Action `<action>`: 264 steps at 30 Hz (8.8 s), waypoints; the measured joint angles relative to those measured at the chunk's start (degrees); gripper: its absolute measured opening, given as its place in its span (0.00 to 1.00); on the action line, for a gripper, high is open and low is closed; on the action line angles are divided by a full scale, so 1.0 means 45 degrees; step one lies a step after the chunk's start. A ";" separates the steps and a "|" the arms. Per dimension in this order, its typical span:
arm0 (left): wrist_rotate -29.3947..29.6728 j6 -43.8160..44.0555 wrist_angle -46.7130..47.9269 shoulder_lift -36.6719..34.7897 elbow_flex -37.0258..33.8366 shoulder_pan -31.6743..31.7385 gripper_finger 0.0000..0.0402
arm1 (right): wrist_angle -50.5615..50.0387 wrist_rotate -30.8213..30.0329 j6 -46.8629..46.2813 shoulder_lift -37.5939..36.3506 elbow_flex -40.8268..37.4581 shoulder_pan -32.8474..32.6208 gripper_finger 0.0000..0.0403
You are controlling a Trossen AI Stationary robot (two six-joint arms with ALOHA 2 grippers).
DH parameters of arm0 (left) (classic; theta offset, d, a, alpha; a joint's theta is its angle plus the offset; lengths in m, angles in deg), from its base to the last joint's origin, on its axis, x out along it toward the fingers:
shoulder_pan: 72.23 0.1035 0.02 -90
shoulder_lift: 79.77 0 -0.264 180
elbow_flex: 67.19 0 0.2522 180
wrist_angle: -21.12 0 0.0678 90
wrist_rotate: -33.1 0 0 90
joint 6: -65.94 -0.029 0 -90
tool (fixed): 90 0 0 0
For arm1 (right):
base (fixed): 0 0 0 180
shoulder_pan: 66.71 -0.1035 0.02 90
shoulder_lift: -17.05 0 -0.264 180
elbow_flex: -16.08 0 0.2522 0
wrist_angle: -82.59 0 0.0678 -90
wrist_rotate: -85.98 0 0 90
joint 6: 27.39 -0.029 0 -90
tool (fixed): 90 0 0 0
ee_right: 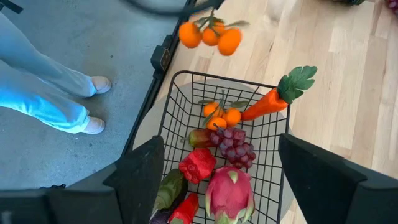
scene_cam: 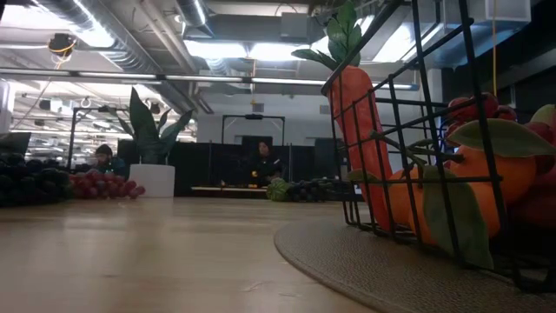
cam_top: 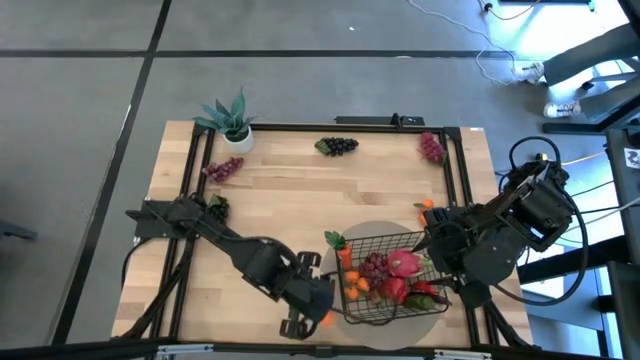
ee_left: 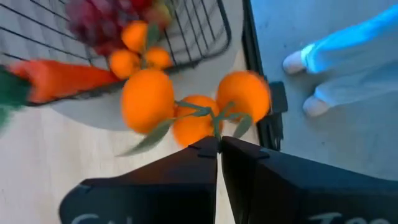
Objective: Build produce basket
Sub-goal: Put the bottom center orange into the wire basket, then put the middle right orange into the wire basket
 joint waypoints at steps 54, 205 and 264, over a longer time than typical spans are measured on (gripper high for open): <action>-0.0806 -0.2050 -0.7017 -0.0074 -0.5065 0.2597 0.04 | -0.0003 -0.0661 0.0009 0.0000 0.0000 0.0009 0.74; 0.2129 -0.3730 -0.2895 -0.5718 -0.5055 0.8367 0.15 | 0.4062 0.0680 -1.3329 -0.3988 -1.8170 0.9354 0.11; 0.0700 -0.6504 -0.3439 -0.5616 -0.5041 0.9115 0.15 | 0.5096 0.5847 -0.6662 -0.0218 -0.8952 0.3085 0.00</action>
